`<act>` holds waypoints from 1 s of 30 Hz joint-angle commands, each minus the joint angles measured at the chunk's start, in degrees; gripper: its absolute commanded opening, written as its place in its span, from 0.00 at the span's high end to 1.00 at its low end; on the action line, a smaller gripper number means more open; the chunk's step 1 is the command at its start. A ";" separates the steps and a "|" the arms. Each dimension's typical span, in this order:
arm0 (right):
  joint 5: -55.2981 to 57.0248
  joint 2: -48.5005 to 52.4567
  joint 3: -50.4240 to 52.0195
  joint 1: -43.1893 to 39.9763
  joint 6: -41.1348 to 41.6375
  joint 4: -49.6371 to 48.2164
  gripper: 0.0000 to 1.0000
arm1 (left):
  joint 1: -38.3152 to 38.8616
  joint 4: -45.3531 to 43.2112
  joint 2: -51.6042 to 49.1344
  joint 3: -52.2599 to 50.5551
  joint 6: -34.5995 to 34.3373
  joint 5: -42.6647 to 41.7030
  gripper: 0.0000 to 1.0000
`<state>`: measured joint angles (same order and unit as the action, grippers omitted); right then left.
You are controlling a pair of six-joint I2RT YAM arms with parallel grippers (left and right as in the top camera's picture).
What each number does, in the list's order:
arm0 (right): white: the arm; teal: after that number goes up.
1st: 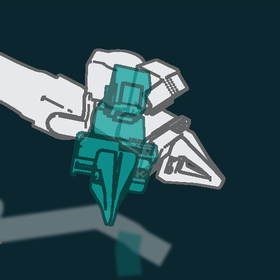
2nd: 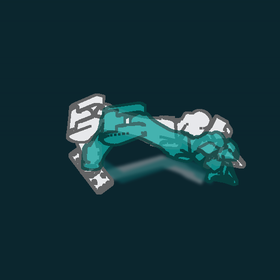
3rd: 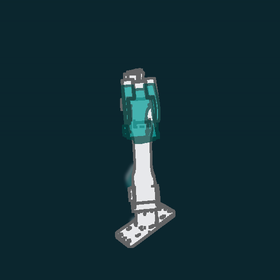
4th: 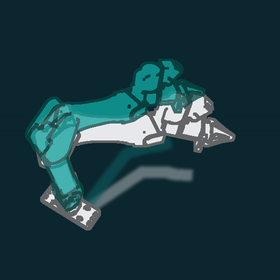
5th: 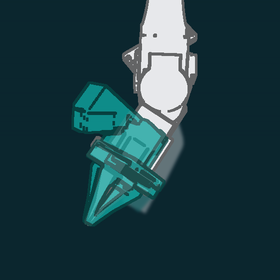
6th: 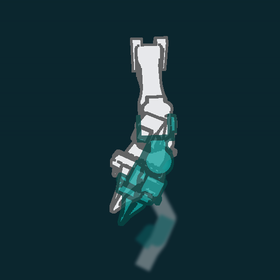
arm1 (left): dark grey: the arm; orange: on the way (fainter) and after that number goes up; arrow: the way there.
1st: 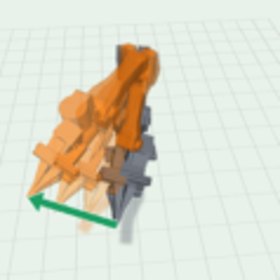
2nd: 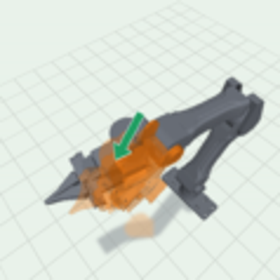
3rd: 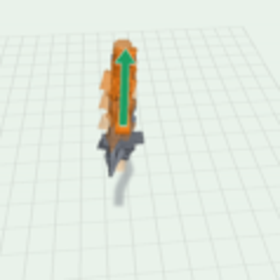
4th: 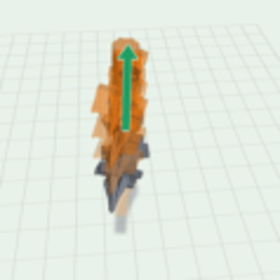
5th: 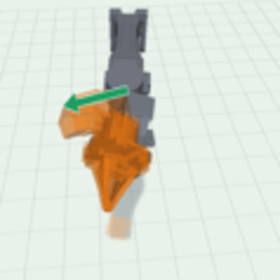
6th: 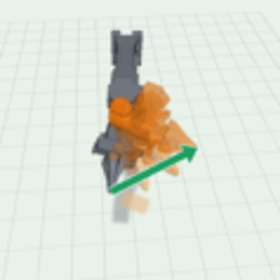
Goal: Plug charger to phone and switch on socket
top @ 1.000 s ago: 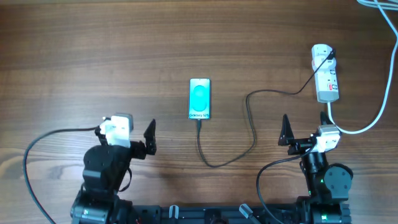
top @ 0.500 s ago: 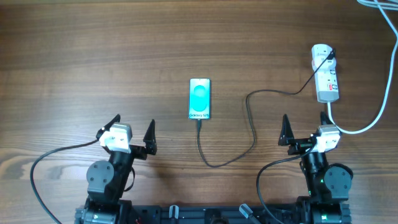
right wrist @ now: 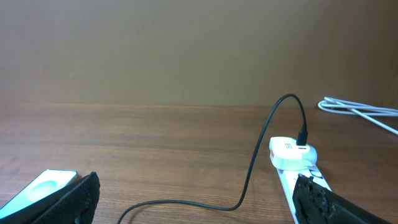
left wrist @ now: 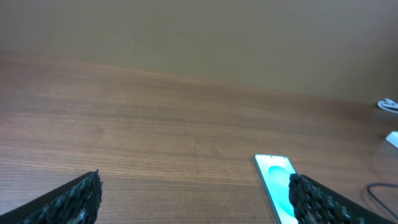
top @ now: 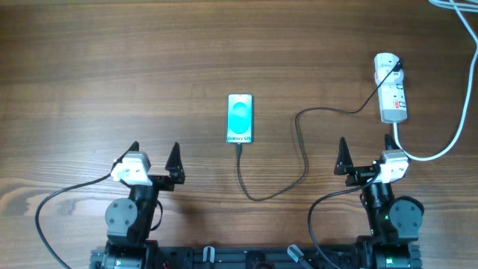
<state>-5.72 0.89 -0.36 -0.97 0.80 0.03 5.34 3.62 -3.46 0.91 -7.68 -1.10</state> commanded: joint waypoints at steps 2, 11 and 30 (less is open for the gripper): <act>0.55 -0.68 0.04 -0.17 0.72 -0.17 0.00 | -1.22 0.57 2.60 -0.55 -0.68 1.18 0.00; 0.55 -0.68 0.04 -0.17 0.72 -0.17 0.00 | -4.13 0.66 3.32 -0.55 1.68 0.87 0.00; 0.55 -0.68 0.04 -0.17 0.72 -0.17 0.00 | -4.13 0.24 3.32 -0.55 7.50 7.19 0.00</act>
<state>-5.72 0.89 -0.36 -0.97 0.80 0.03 1.69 4.23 -0.80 0.91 0.12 3.84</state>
